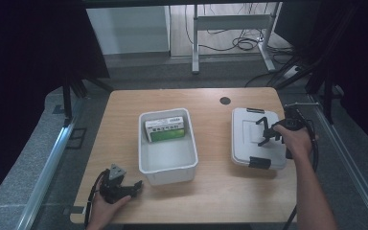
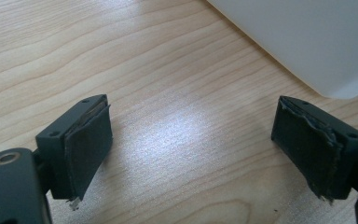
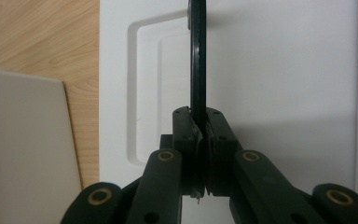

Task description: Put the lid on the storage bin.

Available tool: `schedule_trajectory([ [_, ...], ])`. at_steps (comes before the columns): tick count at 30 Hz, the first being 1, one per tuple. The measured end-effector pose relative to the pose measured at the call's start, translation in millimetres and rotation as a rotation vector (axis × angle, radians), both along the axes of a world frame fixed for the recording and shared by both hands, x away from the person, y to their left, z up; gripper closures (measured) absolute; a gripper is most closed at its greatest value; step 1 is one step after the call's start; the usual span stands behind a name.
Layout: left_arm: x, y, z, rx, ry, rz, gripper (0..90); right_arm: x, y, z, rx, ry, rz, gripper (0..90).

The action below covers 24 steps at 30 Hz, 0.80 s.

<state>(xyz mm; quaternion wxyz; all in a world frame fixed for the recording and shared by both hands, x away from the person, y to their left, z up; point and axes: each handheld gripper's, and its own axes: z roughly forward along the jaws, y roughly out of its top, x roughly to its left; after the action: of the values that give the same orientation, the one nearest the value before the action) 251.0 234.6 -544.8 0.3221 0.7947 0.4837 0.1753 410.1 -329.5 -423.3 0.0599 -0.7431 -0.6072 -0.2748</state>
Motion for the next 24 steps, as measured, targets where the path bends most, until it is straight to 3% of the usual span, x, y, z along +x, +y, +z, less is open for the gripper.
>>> schedule_trajectory([
  [15, 0.0, -0.2, 0.0, 0.0, 0.0, 0.001, 12.1, -14.3, 0.4, 12.5, 0.059, -0.048, 0.033, 84.9],
  [24, 0.0, -0.3, 0.0, 0.0, 0.0, 0.001, 12.2, -19.7, -0.6, 11.7, 0.079, -0.034, 0.031, 84.9],
])
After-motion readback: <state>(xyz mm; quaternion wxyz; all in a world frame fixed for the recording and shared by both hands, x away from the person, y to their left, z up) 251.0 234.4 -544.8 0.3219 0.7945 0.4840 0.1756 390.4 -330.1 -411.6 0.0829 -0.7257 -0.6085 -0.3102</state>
